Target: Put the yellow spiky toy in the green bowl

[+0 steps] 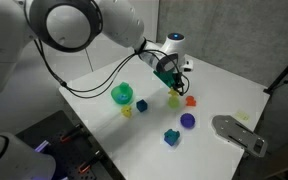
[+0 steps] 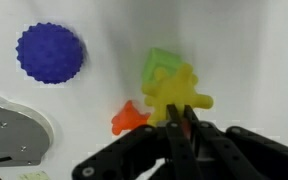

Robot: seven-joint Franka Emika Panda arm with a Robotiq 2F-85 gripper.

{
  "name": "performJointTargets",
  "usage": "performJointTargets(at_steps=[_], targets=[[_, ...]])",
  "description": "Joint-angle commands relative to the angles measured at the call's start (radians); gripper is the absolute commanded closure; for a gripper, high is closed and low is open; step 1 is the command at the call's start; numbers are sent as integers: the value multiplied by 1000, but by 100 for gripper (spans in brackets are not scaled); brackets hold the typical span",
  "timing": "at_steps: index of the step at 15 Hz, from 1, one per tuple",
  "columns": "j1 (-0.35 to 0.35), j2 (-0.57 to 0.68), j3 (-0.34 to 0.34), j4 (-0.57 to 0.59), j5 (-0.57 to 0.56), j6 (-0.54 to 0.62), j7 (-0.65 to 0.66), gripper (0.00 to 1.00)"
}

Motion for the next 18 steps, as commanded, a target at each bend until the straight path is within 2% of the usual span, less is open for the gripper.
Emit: performJointTargets(at_steps=[1,8,16,18], targets=[[-3,-146,48,-178,17,-29,-62,96],[29,-322,116,-445,21,-19,-122,96],[163,-469,135,-675,-10,68,-85,95],[181,-488,140,-702,-10,70,-89,66]])
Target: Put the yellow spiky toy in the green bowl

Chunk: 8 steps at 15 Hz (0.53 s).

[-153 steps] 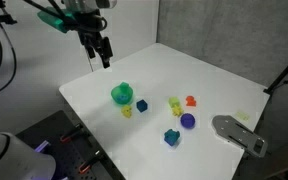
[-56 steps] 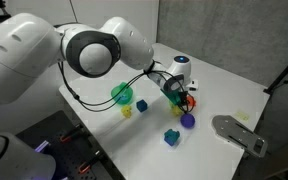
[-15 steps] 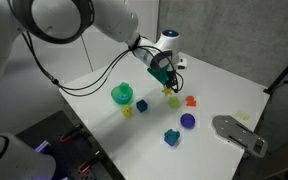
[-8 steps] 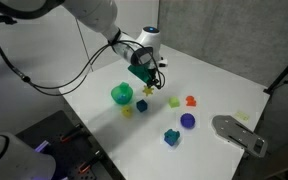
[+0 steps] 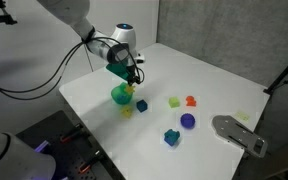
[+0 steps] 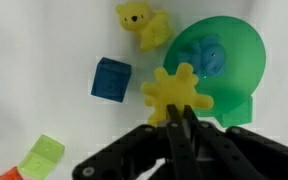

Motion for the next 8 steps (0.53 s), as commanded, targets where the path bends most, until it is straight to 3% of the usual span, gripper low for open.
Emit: performJointTargets(at_steps=[1,8], targets=[[18,-66,8,-75,-10,18,-6,65],[-12,-113,9,-67,27,-19,-35,11]])
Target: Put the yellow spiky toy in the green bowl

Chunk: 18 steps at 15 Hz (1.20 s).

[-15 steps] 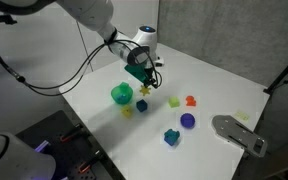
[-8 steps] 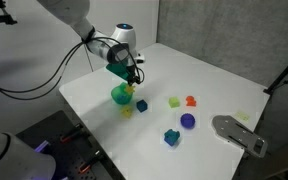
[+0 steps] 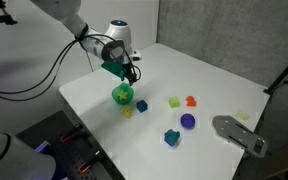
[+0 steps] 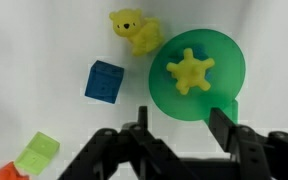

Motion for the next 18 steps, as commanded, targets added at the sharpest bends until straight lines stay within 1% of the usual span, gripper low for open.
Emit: performJointTargets(at_steps=[1,2,6,10,15,18], targets=[[-41,-60,0,-5,31,-36,-37,2],[-52,-69,-3,-1,36,-45,-41,0],[-93,-112,-36,24,34,-126,-36,0],[-112,-193,-85,27,4,-252,-19,0],[-128,-351,-135,-2,-39,-421,-15,0],[-139,-464,-155,1,-90,-560,-21,0]])
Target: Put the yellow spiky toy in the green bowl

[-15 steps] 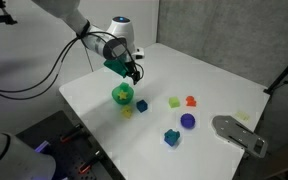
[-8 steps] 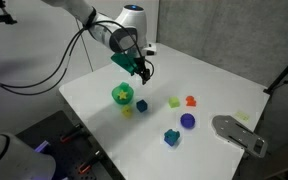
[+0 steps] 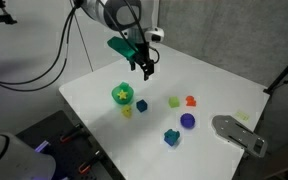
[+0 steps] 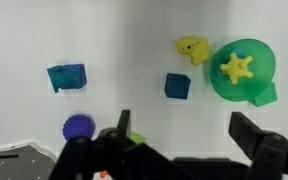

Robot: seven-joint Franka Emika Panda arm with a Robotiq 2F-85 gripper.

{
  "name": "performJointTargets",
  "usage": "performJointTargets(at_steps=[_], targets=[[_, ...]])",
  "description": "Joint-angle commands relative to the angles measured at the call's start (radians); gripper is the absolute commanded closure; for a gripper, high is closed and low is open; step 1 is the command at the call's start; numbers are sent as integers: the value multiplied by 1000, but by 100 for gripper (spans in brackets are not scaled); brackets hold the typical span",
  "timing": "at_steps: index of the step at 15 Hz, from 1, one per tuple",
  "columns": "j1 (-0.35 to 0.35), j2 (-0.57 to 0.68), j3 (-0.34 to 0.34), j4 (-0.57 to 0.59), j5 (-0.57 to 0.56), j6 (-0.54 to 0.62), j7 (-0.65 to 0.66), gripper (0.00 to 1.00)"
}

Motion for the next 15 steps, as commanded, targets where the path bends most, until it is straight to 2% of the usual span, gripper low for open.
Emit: performJointTargets(at_steps=[1,4,10,12,13,15], targets=[[-16,-157,-19,-20,-61,-144,-15,0],[-24,-247,-24,18,-108,-286,-11,0],[-27,-374,-36,60,-119,-541,-40,0],[-28,-392,-43,62,-124,-567,-51,0],[-21,-378,-34,44,-108,-531,-16,0],[-22,-392,-39,45,-109,-546,-25,0]])
